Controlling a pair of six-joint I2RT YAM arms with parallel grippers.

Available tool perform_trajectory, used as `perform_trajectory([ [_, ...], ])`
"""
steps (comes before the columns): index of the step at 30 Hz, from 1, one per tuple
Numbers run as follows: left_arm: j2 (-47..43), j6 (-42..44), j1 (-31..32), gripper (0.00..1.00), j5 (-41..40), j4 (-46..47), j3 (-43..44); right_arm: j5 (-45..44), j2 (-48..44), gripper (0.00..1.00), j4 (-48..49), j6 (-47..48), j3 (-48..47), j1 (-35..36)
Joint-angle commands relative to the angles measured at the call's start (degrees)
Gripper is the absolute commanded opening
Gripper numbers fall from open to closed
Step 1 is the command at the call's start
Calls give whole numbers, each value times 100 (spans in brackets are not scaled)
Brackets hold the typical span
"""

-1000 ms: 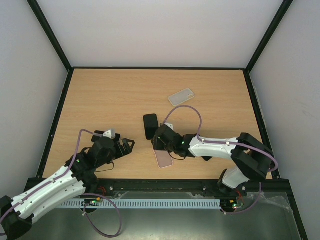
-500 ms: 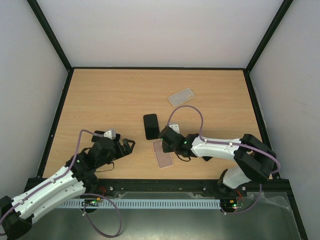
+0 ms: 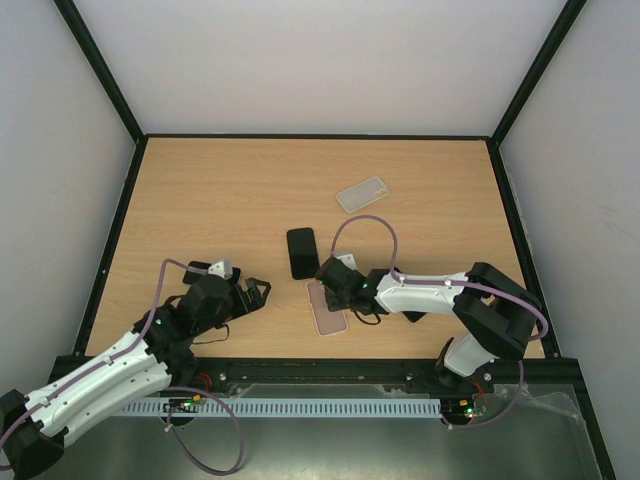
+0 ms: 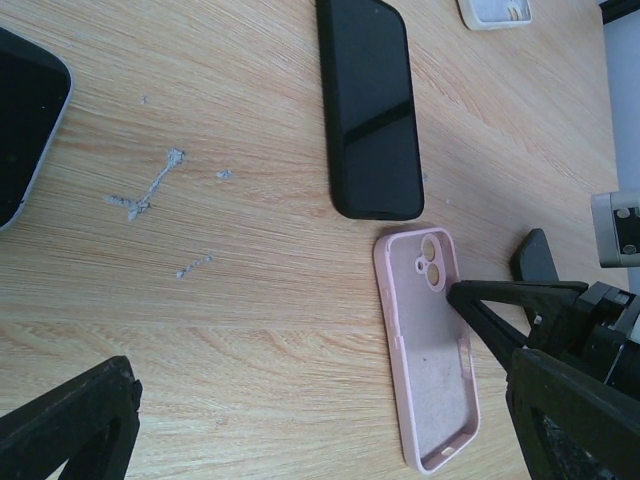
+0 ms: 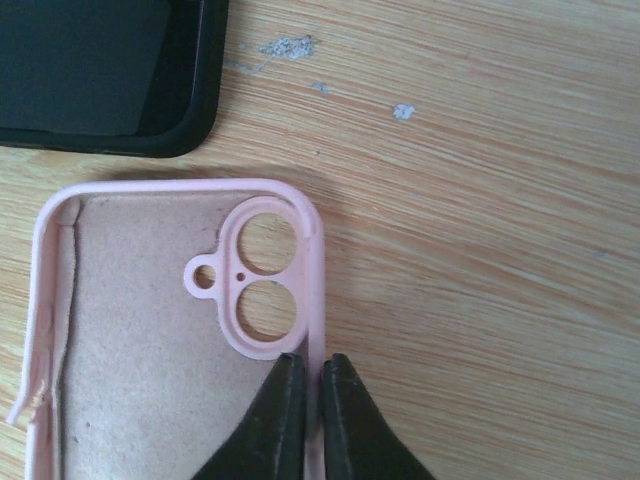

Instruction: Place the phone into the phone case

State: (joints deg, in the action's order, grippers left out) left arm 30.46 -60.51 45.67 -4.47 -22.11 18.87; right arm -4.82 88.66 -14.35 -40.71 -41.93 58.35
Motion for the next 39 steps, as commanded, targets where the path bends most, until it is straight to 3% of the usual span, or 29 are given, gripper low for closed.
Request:
perform_trajectory([
  [1,63,4,-34,99,34,94,-37,-15,34,3,-81,-29,26,-25],
  [7,119,24,-32,99,140,226,-45,226,-69,2,193,-286,103,-25],
  [14,711,114,-36,97,519,699,-59,1204,-239,2,1430,-1017,499,10],
  [15,927,154,-32,95,664,921,-83,1559,-211,2,1920,-1178,564,23],
  [19,1273,360,-33,91,735,1479,-205,1828,-100,2,2391,-1430,643,28],
  [25,1837,802,-32,81,270,1854,-202,2141,118,2,3100,-1841,902,28],
  [34,2781,874,-32,66,179,2441,-366,2136,376,2,3742,-1761,1183,19],
  [39,3298,933,-32,57,312,2793,-367,2008,358,2,3496,-1534,1229,19],
])
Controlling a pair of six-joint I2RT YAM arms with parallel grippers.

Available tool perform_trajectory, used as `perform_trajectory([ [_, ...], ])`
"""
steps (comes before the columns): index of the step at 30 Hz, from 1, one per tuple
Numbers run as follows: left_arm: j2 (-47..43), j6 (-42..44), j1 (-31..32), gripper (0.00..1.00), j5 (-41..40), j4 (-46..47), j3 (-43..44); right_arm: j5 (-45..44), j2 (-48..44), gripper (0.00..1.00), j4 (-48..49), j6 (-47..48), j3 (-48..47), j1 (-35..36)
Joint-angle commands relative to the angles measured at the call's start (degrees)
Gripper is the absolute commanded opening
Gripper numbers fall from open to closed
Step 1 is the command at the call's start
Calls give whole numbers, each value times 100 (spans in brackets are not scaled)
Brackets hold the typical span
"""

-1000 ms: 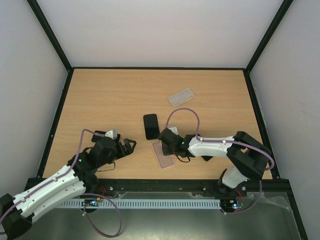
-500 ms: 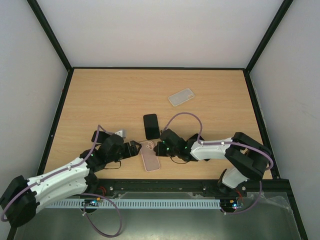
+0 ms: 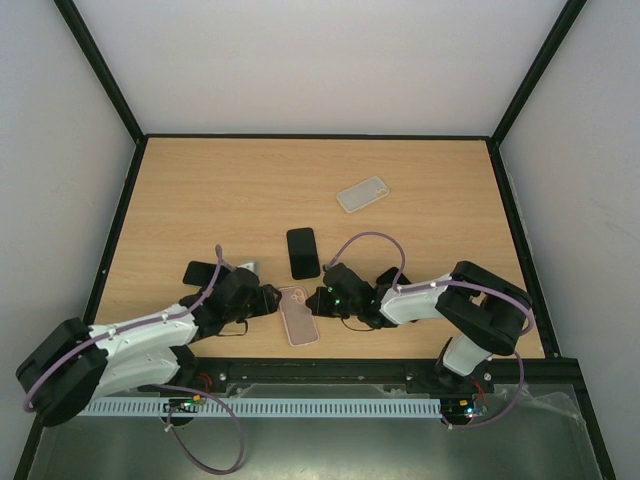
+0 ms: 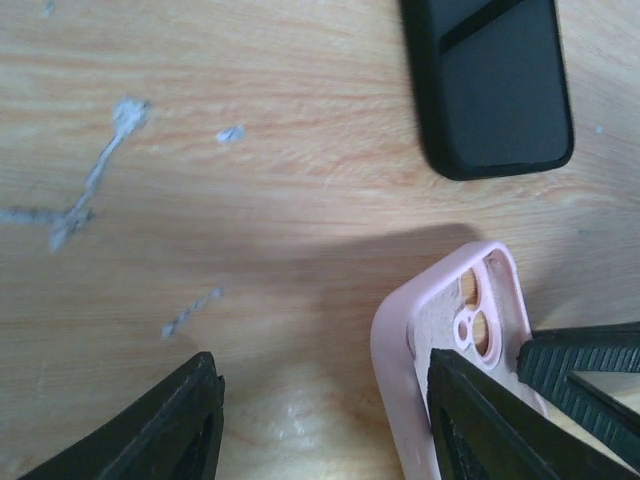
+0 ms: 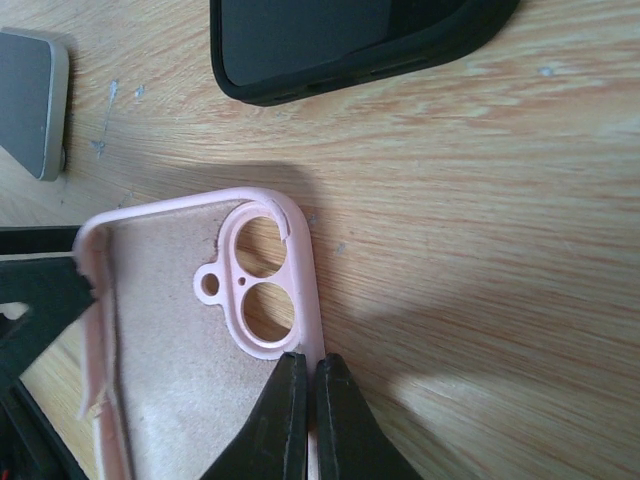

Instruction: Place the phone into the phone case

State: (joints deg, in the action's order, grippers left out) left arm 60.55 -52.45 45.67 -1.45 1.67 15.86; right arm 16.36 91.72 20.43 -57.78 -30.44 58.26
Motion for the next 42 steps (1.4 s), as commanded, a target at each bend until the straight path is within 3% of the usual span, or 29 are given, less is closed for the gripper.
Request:
perform_trajectory([
  [1,376,136,-34,55,39,496,-65,-168,39,2,-100,238,62,28],
  [10,918,195,-32,45,149,783,-36,-786,-119,10,-1113,766,-37,28],
  [22,1363,217,-32,41,5,741,53,-1217,-568,21,-1804,1065,-270,28],
  [25,1285,170,-32,44,172,1018,-58,-1286,-768,35,-1947,1342,-372,3],
  [32,916,53,-32,51,330,1003,-117,-1810,-1393,56,-3032,1827,-648,-680],
  [34,742,43,-32,55,502,1042,-142,-2022,-1518,68,-3393,1904,-704,-908],
  [38,372,-13,-33,66,851,1108,-162,-2021,-1618,100,-3624,1961,-691,-1483],
  [42,-73,-39,-32,74,942,892,-154,-2236,-1666,98,-3807,1916,-686,-1933],
])
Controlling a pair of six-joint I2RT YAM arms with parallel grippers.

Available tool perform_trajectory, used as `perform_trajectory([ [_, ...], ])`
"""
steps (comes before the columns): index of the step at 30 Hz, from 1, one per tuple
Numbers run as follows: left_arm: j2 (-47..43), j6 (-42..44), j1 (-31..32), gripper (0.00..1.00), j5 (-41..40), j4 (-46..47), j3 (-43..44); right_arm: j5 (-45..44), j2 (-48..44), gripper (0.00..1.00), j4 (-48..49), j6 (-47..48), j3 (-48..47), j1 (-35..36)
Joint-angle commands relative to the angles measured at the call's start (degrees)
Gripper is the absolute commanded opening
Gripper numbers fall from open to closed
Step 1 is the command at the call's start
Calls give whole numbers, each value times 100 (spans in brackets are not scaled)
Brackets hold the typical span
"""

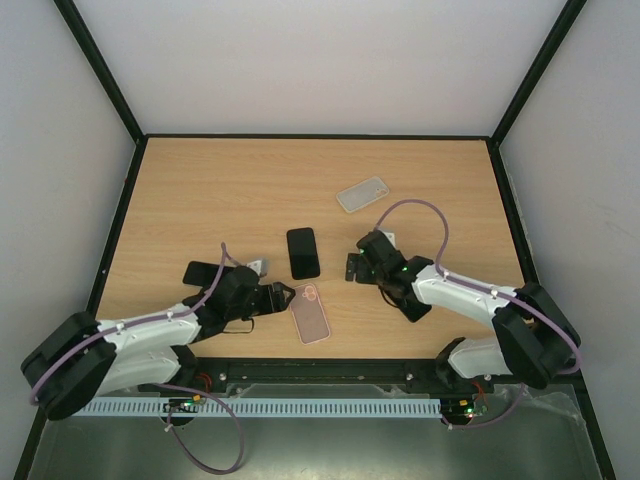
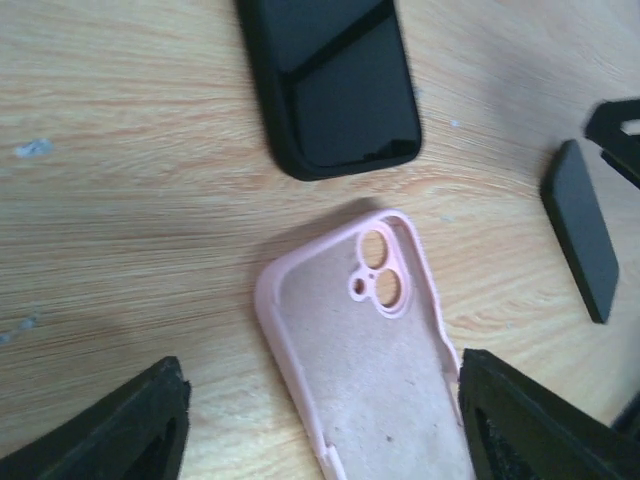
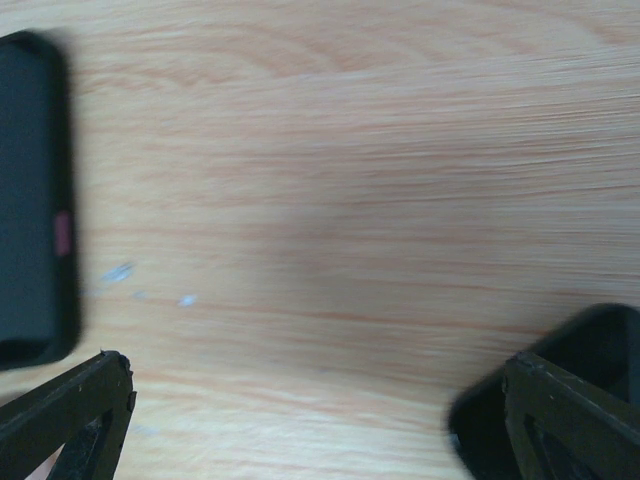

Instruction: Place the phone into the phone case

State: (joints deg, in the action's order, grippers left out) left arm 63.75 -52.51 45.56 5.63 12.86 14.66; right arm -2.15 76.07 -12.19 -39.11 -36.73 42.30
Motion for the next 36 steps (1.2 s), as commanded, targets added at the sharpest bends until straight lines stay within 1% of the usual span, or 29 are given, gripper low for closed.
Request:
perform_trajectory([
  [1,-496,-24,-22,77,237,-298,-35,-427,-94,97,-604,51,-59,-467],
  [3,-724,-31,-21,84,223,-455,-49,-436,-84,98,-644,50,-22,-821],
  [5,-905,-31,-23,93,184,-605,-66,-435,-84,97,-632,40,41,-1134],
  [8,-1101,-20,-29,97,188,-792,-68,-307,-93,98,-561,81,160,-1521],
  [13,-1340,-92,-12,98,241,-937,-117,-416,-108,97,-557,-12,384,-1734],
  [16,-1433,-153,-12,98,211,-960,-150,-155,-85,98,-588,-180,465,-1772],
  [19,-1474,-127,-14,97,196,-965,-177,124,5,98,-924,-645,370,-1769],
  [21,-1500,-151,-12,97,168,-981,-190,492,-151,97,-882,-947,493,-1769],
  [23,-1537,-168,-17,97,170,-992,-200,594,-475,98,-808,-1358,695,-1769],
  [25,-1570,-179,-13,97,161,-1023,-200,465,-854,98,-829,-1746,873,-1769],
  [27,-1621,-180,-12,97,137,-1054,-200,134,-1103,98,-952,-2094,1001,-1772],
  [30,-1686,-191,-4,97,89,-1083,-225,-466,-1167,97,-1293,-2286,967,-1769],
  [32,-1719,-205,-6,97,79,-1091,-227,-466,-1137,98,-1330,-2302,981,-1769],
  [36,-1734,-222,-6,97,88,-1105,-205,-168,-1012,98,-1335,-2276,1010,-1769],
])
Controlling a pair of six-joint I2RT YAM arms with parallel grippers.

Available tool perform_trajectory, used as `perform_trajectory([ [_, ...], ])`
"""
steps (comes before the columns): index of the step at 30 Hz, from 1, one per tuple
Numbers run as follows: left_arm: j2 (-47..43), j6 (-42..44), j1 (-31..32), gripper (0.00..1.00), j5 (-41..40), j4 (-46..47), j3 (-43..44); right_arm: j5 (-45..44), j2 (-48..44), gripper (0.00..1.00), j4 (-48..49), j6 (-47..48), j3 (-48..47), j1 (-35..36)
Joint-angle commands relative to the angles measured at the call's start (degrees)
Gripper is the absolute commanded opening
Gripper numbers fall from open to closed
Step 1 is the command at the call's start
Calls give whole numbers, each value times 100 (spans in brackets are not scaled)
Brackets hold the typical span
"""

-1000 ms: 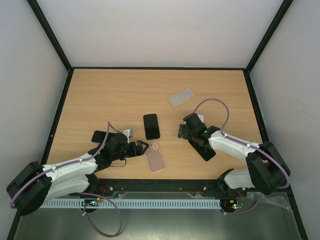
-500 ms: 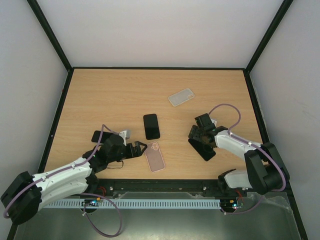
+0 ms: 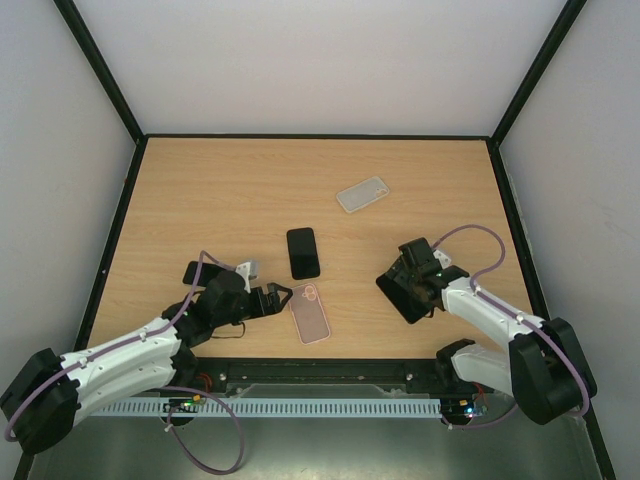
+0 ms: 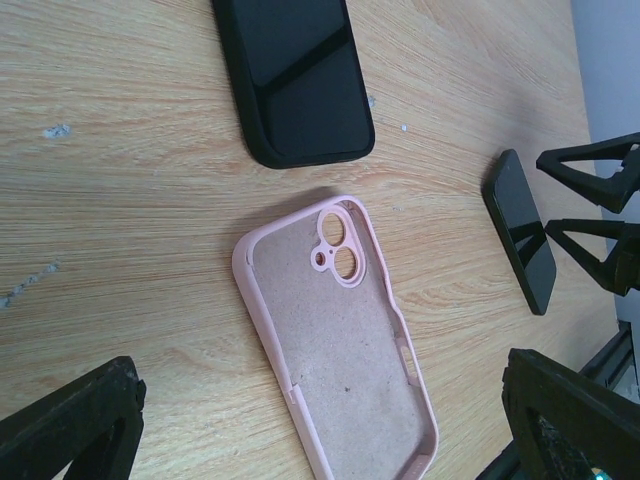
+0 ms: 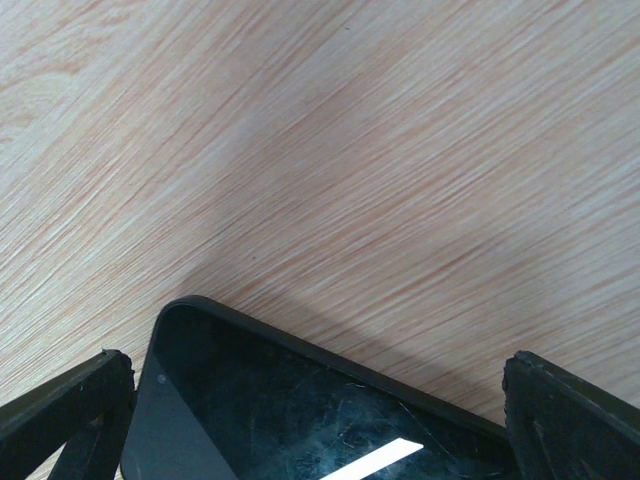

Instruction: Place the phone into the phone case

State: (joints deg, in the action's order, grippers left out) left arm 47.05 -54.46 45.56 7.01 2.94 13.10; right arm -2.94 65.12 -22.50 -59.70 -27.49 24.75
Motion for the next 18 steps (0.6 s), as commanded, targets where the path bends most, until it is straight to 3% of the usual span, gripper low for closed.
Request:
perform_trajectory([
  [1,-68,-28,-6,97,-50,-123,-39,67,117,99,-344,-205,84,-14],
  [11,-38,-97,3,97,9,-93,15,1383,-1061,97,-516,-381,738,14],
  [18,-6,-174,23,97,-23,-114,86,1437,-1231,95,-267,-294,981,214],
])
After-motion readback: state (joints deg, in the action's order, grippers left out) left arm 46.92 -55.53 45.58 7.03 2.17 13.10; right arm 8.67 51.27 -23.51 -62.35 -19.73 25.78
